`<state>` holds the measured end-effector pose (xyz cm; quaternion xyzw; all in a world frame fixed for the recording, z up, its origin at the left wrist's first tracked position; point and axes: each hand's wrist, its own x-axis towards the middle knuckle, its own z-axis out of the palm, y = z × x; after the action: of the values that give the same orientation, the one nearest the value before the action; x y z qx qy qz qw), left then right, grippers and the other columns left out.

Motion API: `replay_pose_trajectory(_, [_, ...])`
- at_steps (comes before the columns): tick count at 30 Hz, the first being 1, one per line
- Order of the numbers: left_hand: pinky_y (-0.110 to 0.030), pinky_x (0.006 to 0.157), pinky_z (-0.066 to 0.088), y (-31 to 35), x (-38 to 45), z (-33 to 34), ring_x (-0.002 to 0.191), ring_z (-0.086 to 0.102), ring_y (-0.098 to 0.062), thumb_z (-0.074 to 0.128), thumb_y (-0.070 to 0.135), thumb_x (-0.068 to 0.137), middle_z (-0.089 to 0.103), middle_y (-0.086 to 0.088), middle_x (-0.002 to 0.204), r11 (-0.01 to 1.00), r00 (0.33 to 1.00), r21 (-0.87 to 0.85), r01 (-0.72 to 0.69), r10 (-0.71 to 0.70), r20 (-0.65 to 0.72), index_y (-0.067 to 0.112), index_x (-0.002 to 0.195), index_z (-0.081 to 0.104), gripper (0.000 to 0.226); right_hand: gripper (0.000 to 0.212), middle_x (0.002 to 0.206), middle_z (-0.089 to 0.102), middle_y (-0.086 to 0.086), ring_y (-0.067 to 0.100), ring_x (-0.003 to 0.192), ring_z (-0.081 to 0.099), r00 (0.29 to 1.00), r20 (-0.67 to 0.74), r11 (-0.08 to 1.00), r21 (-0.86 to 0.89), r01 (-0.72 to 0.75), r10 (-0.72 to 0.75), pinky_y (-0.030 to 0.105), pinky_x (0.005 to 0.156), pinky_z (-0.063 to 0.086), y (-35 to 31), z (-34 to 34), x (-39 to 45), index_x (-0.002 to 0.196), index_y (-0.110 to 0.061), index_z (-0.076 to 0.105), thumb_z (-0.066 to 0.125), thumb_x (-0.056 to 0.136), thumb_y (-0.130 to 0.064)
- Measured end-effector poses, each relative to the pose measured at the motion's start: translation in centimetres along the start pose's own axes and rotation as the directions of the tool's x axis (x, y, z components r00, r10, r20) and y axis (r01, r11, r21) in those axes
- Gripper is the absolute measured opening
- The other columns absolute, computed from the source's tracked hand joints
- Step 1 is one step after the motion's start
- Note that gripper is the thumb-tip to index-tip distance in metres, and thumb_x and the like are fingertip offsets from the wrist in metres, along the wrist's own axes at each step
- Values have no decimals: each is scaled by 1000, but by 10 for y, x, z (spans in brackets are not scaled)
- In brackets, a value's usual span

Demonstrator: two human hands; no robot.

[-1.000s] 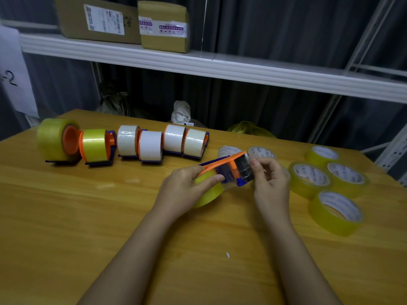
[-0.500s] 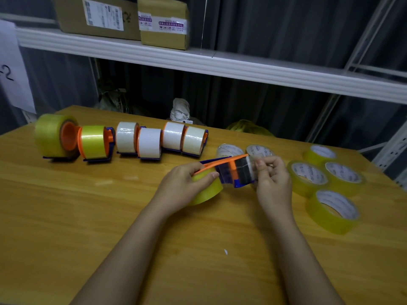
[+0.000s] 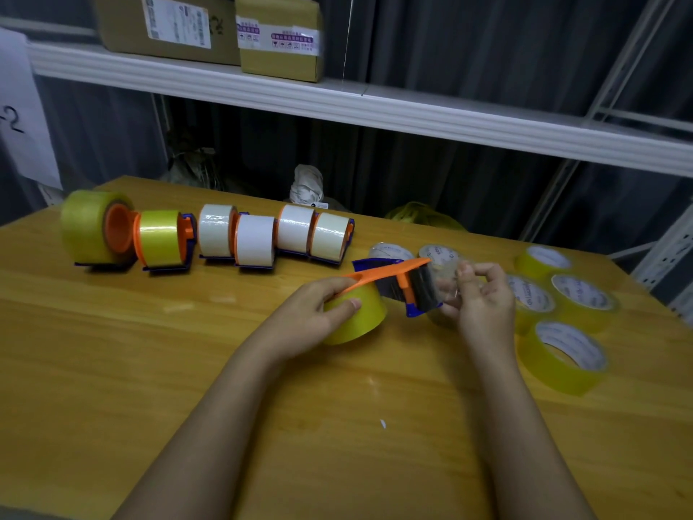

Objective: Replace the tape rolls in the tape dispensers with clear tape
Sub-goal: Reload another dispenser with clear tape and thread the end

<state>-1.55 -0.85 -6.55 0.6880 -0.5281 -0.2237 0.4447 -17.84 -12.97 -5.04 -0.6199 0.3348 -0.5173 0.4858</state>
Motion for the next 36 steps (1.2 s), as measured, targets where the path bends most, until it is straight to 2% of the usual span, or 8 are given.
replay_pose_trajectory(7, [-46, 73, 54, -4, 2, 4, 83, 62, -14, 59, 70, 72, 64, 8, 86, 999, 983, 36, 5, 1, -181, 31, 89, 58, 42, 14, 68, 68, 5, 7, 61, 69, 997, 77, 989, 145, -27, 16, 17, 48, 51, -8, -1, -2, 84, -12, 51, 54, 96, -17])
replay_pose_trajectory(13, [-51, 72, 53, -8, 2, 1, 77, 61, -15, 50, 57, 82, 64, 4, 81, 999, 964, 50, -2, 16, -266, 26, 88, 60, 33, 22, 71, 73, 4, 8, 63, 69, 980, 197, 981, 179, -73, 36, 21, 53, 55, -8, 2, -4, 74, -8, 55, 56, 95, -16])
replay_pose_trajectory(16, [-50, 69, 51, -12, 2, -2, 77, 59, -17, 48, 54, 83, 61, 4, 79, 996, 947, 85, -14, 41, -320, 24, 85, 59, 32, 14, 88, 74, 14, 25, 82, 73, 966, 252, 955, 271, -125, 55, 26, 56, 56, -6, 0, -3, 79, -9, 58, 65, 83, -21])
replay_pose_trajectory(20, [-49, 66, 50, -16, 3, -3, 74, 58, -16, 49, 51, 84, 59, 5, 75, 996, 936, 84, -38, 65, -345, 25, 82, 58, 28, 34, 102, 72, 11, 30, 98, 69, 948, 310, 900, 390, -193, 69, 33, 61, 58, 0, -1, 0, 94, -12, 59, 78, 74, -30])
replay_pose_trajectory(26, [-46, 61, 47, -20, 3, -8, 72, 56, -18, 50, 50, 85, 57, 1, 74, 996, 908, 61, -72, 90, -409, 22, 80, 57, 29, 36, 104, 69, 9, 28, 99, 69, 974, 108, 746, 628, -221, 197, 44, 76, 58, -1, -7, 5, 97, -13, 58, 49, 89, -47])
replay_pose_trajectory(30, [-34, 53, 36, -21, 5, -9, 61, 48, -11, 51, 48, 86, 50, 4, 65, 995, 870, 6, -99, 90, -485, 25, 72, 50, 27, 13, 100, 64, 2, 14, 89, 64, 998, -39, 962, 265, 65, -57, 30, 70, 57, 5, 8, -3, 97, -20, 63, 62, 90, -30])
replay_pose_trajectory(33, [-30, 52, 33, -19, 7, -1, 58, 45, -13, 51, 47, 86, 47, 2, 62, 993, 873, -14, -114, 94, -478, 22, 71, 50, 29, 11, 103, 65, 2, 8, 93, 61, 951, -15, 950, -52, 309, -310, 20, 74, 52, 13, 23, -9, 102, -18, 67, 63, 92, -21])
replay_pose_trajectory(36, [-31, 54, 35, -19, 10, 1, 62, 50, -21, 50, 44, 87, 54, -11, 69, 987, 863, -68, -143, 91, -498, 15, 76, 55, 32, 23, 102, 68, 0, 12, 99, 63, 930, -1, 926, -87, 366, -368, 31, 80, 54, 17, 23, -8, 103, -16, 71, 58, 93, -33])
